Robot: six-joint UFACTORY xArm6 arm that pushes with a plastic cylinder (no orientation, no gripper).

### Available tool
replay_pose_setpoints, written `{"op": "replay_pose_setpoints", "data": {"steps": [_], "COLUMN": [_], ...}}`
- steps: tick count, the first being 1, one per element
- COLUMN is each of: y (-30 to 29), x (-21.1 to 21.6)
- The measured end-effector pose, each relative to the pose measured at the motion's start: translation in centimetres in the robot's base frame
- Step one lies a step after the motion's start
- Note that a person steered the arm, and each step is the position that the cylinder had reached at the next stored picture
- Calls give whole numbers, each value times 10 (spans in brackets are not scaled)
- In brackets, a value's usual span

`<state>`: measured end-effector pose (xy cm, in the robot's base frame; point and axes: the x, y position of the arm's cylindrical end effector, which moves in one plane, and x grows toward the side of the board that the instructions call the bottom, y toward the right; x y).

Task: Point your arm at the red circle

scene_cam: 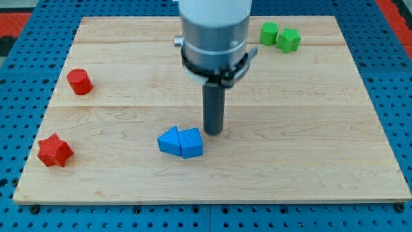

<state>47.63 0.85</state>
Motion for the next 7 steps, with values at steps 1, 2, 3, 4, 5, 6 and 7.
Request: {"op": "replay_pose_setpoints", "data": {"steps": [1,2,3,4,5,6,7], "y": [-65,-86,-81,-79,-79,-79,-84], "x": [-13,-24,-36,-43,-48,-48,-36]}}
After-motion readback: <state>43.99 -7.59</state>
